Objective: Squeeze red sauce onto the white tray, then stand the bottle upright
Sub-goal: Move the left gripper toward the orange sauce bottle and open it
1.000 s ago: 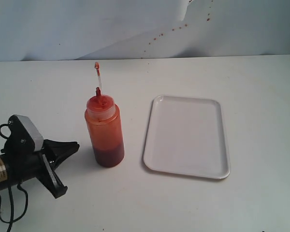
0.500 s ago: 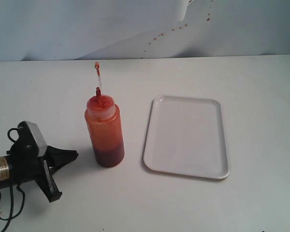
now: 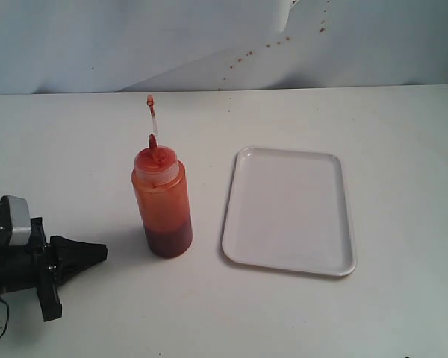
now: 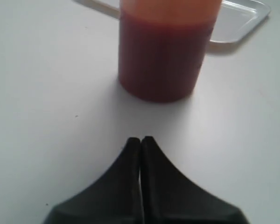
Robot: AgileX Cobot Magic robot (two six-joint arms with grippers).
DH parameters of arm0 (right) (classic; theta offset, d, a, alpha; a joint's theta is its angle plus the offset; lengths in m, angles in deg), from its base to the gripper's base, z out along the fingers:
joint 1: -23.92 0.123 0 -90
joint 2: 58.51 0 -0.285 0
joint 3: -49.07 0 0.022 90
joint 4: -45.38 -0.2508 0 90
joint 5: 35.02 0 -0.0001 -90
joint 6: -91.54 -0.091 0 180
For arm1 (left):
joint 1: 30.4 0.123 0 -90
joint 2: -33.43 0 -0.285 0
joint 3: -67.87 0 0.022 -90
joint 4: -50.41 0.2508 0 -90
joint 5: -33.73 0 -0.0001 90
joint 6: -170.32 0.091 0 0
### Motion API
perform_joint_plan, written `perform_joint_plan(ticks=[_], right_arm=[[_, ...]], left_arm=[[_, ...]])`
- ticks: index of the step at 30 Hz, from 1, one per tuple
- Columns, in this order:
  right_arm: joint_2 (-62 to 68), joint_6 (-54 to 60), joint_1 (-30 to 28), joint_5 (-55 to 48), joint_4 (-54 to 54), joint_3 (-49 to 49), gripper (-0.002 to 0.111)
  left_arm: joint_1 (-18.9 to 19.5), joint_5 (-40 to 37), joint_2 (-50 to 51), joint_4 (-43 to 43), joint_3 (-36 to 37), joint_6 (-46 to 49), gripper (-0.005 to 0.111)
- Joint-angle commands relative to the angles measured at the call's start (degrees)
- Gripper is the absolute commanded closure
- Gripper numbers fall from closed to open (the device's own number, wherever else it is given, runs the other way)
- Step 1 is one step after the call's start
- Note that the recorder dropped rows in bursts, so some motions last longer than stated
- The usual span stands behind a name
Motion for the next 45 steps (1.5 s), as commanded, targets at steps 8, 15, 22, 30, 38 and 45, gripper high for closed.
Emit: perform_joint_plan(ticks=[8,15,22,30,38,45], right_arm=[[-0.3,-0.1,-0.3,0.6,0.0,0.2,0.108],[-0.3,-0.1,-0.3,0.6,-0.2,0.2,0.108],[-0.3,-0.1,-0.3,0.6,-0.2,0.2,0.108],[-0.3,-0.1,-0.3,0.6,-0.2,0.2,0.108],[-0.3,-0.1,-0.3,0.6,-0.2,0.2,0.108],[-0.3,-0.1,-0.3,0.6,-0.2,0.2,0.108]], left_arm=[[-1.4,1.2,0.3,1.4,-0.6,-0.6,0.107],[-1.4,1.2,0.3,0.3,-0.6,-0.6,0.097],[-3.3,1.2,0.3,-7.3,-0.6,-10.9,0.016],[-7.3,1.2,0.3,-10.6,-0.6,-13.7,0.002],[-7.3,1.2,0.3,-11.0,-0.6,-12.5,0.002],[-7.3,1.2,0.3,-11.6,-0.6,-7.5,0.002]])
